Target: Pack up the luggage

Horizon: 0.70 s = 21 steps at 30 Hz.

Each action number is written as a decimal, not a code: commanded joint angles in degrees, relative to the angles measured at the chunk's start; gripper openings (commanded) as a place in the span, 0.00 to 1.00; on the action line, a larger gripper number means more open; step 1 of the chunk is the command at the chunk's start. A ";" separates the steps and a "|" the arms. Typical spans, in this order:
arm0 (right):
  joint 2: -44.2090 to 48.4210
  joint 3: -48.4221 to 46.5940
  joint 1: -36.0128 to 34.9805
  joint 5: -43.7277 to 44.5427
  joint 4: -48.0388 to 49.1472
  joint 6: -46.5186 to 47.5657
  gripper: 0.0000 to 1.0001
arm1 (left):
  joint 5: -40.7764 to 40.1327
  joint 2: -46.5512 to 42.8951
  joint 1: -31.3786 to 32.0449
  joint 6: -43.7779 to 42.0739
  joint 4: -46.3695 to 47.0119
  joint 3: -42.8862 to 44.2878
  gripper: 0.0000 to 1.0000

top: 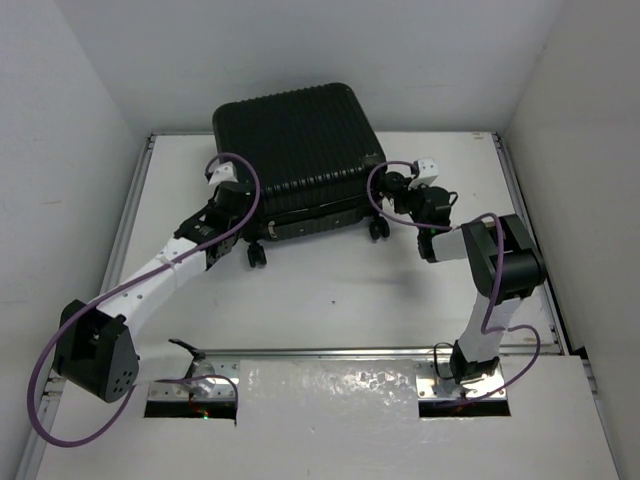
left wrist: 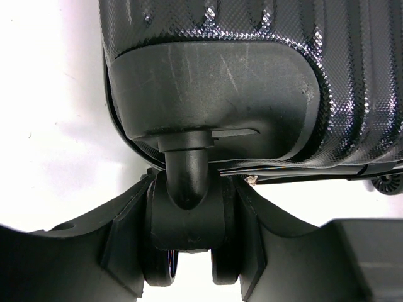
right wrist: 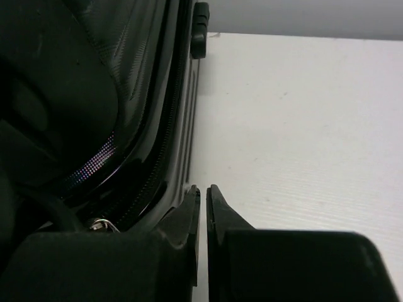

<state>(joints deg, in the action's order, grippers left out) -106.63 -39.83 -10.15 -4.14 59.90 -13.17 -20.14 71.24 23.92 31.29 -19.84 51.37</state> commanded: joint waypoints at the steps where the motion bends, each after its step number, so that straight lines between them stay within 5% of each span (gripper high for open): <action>1: 0.11 -0.94 0.48 -4.73 3.92 -6.06 0.03 | 0.98 0.30 -0.45 -2.63 2.17 2.94 0.00; 5: -0.95 -5.77 1.98 -10.77 -1.27 -12.57 0.18 | -1.30 -1.02 -0.37 -3.16 -0.02 4.26 0.00; 6: -1.21 -6.30 1.98 -13.24 -0.41 -13.80 0.20 | -1.57 -1.28 -0.45 -3.34 -0.55 5.30 0.08; 9: -0.35 -4.05 1.89 -20.63 5.72 -21.24 0.22 | -2.17 -2.59 -0.54 -4.22 -2.82 9.07 0.80; 10: -0.33 -4.02 1.89 -20.38 6.89 -21.28 0.23 | -2.53 -2.86 -0.46 -4.22 -4.06 10.75 0.81; 11: 2.71 -0.89 1.98 -18.99 6.64 -20.59 0.24 | -2.80 -3.21 -0.37 -4.74 -5.55 12.42 0.99; 15: 10.80 3.27 2.68 -3.02 -9.91 -17.07 0.28 | -4.02 -6.90 1.29 -5.45 -10.74 21.64 1.00; 21: 19.78 2.75 3.91 1.51 -25.16 -12.85 0.41 | -12.29 -5.15 11.32 -4.22 -15.85 26.85 1.00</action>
<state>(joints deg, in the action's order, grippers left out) -91.50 -36.23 -6.72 -6.37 42.17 -28.25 -28.69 65.19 32.56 27.20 -31.40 77.28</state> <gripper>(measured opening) 0.392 0.999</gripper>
